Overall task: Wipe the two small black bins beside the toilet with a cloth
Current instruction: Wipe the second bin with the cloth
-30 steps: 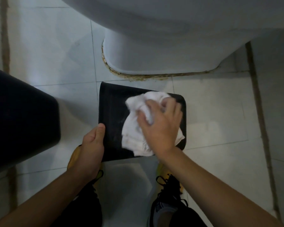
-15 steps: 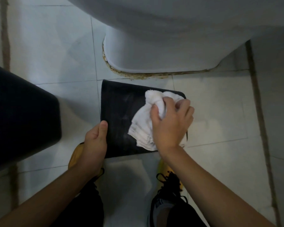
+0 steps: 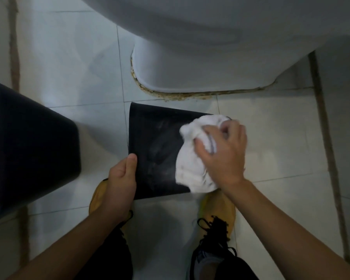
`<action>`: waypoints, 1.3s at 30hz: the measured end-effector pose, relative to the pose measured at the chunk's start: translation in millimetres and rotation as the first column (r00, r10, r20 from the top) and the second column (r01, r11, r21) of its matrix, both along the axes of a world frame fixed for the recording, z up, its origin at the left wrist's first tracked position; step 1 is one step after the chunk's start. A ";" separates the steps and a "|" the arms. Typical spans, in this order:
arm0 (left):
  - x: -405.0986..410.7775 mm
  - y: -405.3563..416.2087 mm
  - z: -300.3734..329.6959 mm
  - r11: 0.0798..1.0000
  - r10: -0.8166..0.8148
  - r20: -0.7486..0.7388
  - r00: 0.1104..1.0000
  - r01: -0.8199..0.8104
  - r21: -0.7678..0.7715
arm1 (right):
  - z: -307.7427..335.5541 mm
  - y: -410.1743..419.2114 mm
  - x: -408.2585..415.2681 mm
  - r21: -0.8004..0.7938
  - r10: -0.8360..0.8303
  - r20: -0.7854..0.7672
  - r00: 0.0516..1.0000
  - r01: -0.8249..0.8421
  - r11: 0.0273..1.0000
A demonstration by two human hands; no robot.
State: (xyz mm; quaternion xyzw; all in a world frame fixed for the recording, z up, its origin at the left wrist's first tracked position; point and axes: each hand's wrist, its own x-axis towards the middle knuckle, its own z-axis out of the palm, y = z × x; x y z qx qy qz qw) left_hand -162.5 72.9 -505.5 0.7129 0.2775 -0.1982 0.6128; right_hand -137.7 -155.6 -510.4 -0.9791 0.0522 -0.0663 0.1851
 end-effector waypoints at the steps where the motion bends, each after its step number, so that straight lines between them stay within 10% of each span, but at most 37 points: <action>1: 0.9 -0.3 0.4 1.000 -0.003 -0.003 1.000 0.003 0.014 | 1.9 2.3 5.0 -0.016 -0.141 -0.012 0.990 0.141 0.990; 6: 1.1 -3.2 3.8 0.998 -0.008 0.019 1.000 0.007 0.061 | 8.7 53.7 21.0 -0.098 -0.375 -0.018 0.927 0.372 0.923; 10: -0.5 -3.0 4.7 0.999 0.012 0.005 1.000 -0.012 0.032 | 10.6 83.6 20.8 -0.065 0.010 -0.009 1.000 -0.010 0.998; 16: -2.3 0.1 6.4 1.000 0.004 0.008 1.000 -0.004 -0.004 | -1.4 29.6 -12.3 0.016 0.530 0.088 0.843 -0.534 0.846; 21: 1.5 -2.6 5.1 1.000 0.010 -0.005 1.000 -0.010 0.007 | -4.7 -29.9 -8.1 -0.013 0.059 0.049 0.997 -0.058 0.998; 26: 5.1 -4.8 5.3 0.998 -0.014 -0.005 1.000 0.014 0.062 | 5.9 43.4 12.3 -0.116 -0.364 -0.002 0.931 0.361 0.925; 31: 0.4 -1.9 8.5 0.998 0.020 -0.050 0.999 -0.023 -0.051 | 6.3 96.5 13.4 -0.025 0.102 0.045 0.994 -0.101 0.995; 35: -0.2 -1.6 11.0 0.998 0.036 -0.039 0.999 -0.037 -0.041 | 0.4 47.2 -12.3 0.003 0.532 0.083 0.843 -0.534 0.846; 39: 2.1 -6.1 14.8 1.000 -0.008 0.017 1.000 0.008 0.030 | -4.3 -20.7 -25.6 -0.001 0.352 0.086 0.932 -0.353 0.936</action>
